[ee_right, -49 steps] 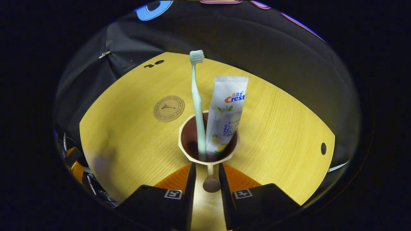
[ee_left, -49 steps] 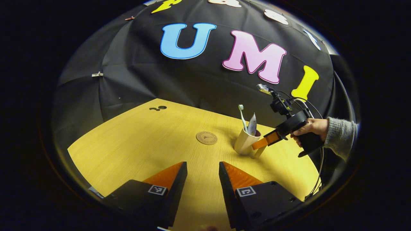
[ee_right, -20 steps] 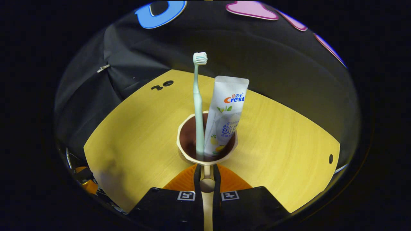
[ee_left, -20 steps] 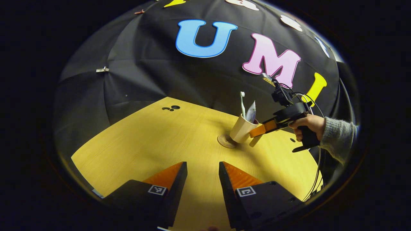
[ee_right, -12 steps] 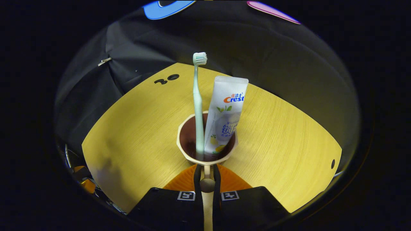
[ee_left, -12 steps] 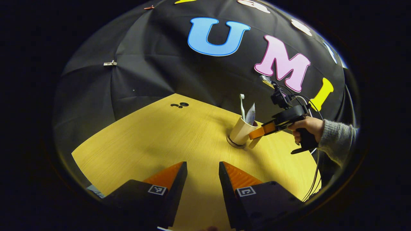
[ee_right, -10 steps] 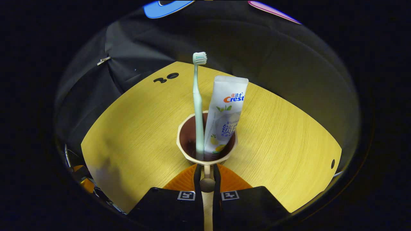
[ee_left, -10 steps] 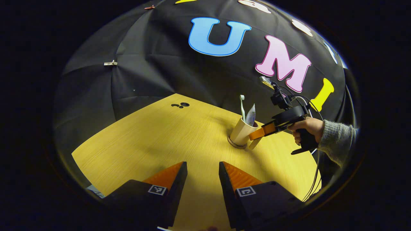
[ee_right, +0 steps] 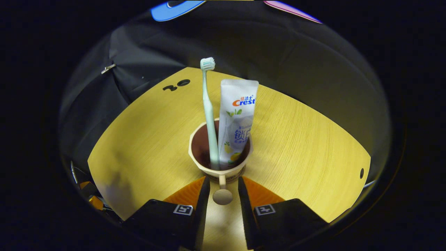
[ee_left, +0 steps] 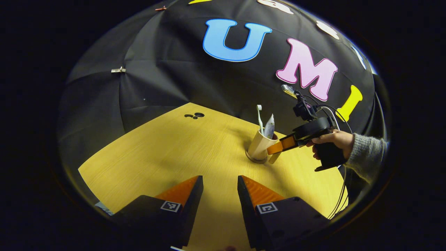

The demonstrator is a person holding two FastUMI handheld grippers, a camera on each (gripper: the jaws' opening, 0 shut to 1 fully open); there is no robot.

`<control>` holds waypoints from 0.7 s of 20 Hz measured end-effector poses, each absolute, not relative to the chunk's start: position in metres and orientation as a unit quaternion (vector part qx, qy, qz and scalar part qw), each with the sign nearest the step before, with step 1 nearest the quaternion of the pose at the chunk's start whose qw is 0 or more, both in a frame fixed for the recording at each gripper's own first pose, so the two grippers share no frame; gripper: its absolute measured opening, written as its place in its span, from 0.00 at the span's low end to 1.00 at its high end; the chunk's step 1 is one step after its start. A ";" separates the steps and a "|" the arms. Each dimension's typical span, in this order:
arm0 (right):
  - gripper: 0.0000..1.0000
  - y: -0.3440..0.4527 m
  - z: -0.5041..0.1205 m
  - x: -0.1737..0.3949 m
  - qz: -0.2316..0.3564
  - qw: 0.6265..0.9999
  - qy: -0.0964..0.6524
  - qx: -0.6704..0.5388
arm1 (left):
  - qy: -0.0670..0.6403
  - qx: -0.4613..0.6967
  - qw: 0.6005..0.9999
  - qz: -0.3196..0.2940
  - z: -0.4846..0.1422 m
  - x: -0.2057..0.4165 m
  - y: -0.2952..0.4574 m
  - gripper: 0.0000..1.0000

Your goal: Put the toothbrush and toothpaste on the desktop into the cup, then pick up the cup and place it on the coaster on the desktop.

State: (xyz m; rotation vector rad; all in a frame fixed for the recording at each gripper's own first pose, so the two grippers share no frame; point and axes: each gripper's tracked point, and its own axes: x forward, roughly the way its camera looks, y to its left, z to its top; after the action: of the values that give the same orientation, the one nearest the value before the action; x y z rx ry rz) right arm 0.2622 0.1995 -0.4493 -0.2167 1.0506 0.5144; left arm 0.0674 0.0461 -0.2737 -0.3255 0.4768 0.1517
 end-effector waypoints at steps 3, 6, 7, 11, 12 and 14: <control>0.51 0.192 -0.435 0.259 0.237 0.839 0.479 -0.098 | 0.234 -0.156 0.957 0.070 -0.268 0.066 0.040 0.64; 0.51 0.191 -0.415 0.247 0.243 0.852 0.457 -0.083 | 0.238 -0.157 0.956 0.070 -0.262 0.065 0.034 0.65; 0.52 0.192 -0.405 0.241 0.247 0.856 0.448 -0.076 | 0.241 -0.158 0.955 0.069 -0.259 0.066 0.031 0.64; 0.58 0.184 -0.356 0.213 0.248 0.880 0.403 -0.040 | 0.232 -0.134 0.962 0.054 -0.231 0.065 0.017 0.65; 0.58 0.181 -0.341 0.203 0.247 0.885 0.393 -0.025 | 0.229 -0.123 0.964 0.049 -0.223 0.065 0.012 0.64; 0.60 0.171 -0.314 0.187 0.244 0.895 0.373 -0.010 | 0.216 -0.102 0.970 0.036 -0.203 0.069 0.003 0.66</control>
State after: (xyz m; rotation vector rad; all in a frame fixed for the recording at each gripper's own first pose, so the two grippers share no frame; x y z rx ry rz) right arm 0.1867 0.1710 -0.3141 -0.0212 0.7741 0.5065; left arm 0.0688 0.0034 -0.2034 -0.2056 0.4371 0.0728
